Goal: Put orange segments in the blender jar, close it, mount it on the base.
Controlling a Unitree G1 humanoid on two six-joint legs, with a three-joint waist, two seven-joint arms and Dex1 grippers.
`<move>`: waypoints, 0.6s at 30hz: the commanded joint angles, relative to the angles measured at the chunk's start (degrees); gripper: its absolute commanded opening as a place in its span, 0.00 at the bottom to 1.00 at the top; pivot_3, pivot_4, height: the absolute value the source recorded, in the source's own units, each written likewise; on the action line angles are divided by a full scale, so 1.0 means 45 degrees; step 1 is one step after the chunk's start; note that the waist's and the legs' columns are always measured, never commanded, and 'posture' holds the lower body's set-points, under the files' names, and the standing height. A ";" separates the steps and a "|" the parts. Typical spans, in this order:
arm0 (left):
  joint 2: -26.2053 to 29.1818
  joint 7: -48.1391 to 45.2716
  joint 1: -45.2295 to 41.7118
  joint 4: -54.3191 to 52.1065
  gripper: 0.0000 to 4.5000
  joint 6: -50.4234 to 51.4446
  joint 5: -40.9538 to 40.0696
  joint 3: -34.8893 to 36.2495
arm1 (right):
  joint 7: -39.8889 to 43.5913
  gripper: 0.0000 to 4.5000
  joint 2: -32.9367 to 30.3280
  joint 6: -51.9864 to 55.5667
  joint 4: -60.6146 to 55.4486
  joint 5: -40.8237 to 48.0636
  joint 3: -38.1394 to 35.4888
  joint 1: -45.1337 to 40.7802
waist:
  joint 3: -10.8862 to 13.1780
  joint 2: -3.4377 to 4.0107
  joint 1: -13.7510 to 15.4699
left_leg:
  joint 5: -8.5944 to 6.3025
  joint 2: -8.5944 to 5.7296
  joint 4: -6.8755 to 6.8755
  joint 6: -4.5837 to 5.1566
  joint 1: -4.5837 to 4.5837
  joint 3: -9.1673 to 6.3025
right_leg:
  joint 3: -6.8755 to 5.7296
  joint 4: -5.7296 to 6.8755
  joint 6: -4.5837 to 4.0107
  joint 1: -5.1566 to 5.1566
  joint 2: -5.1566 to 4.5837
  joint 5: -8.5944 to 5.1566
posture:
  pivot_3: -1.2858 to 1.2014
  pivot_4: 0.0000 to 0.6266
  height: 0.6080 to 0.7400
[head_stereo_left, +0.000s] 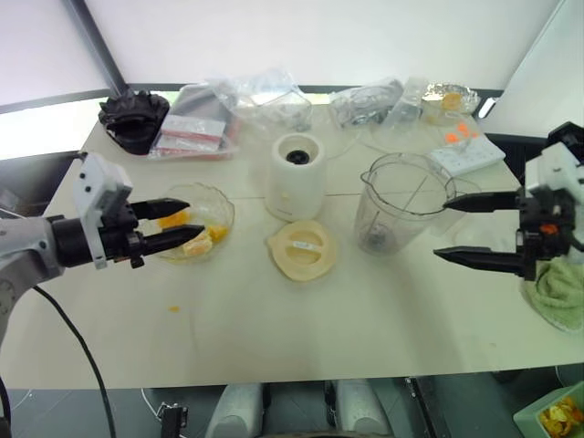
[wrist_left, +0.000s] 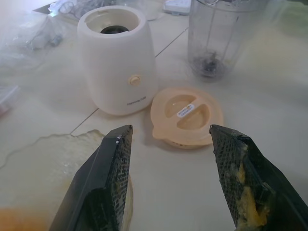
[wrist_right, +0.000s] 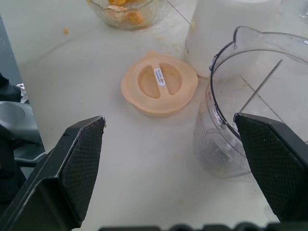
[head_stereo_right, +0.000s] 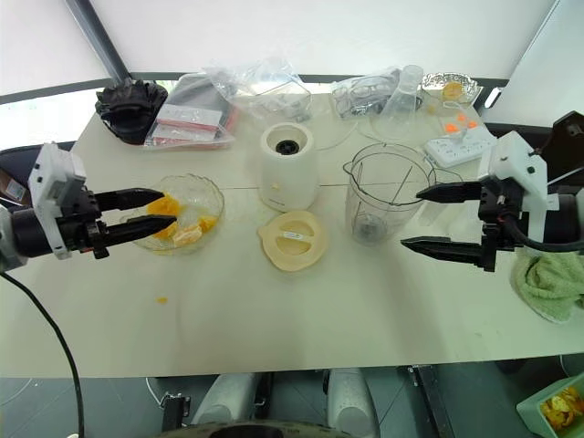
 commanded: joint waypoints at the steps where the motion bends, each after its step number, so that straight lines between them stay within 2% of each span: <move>1: 0.0302 -0.0191 -0.0267 -0.0145 0.58 0.0027 -0.0347 0.0167 | -0.0056 0.99 0.0000 -0.0168 -0.0138 0.0083 -0.0134 -0.0385 | 0.0000 0.0000 -0.0001 | 0.0000 0.0000 0.0000 0.0000 0.0000 0.0000 | 0.0000 0.0000 0.0000 0.0000 0.0000 0.0000 | 0.52 0.24 1.00; 18: 0.0234 -0.0092 -0.0586 0.0415 0.58 -0.0754 0.0383 -0.0635 | -0.0492 0.99 0.0367 0.0019 -0.0352 0.0290 0.0808 -0.1290 | 0.0000 0.0000 -0.0004 | 0.0000 -0.0001 0.0001 0.0000 0.0002 0.0000 | 0.0001 0.0006 0.0001 0.0000 0.0001 0.0001 | 0.52 0.24 1.00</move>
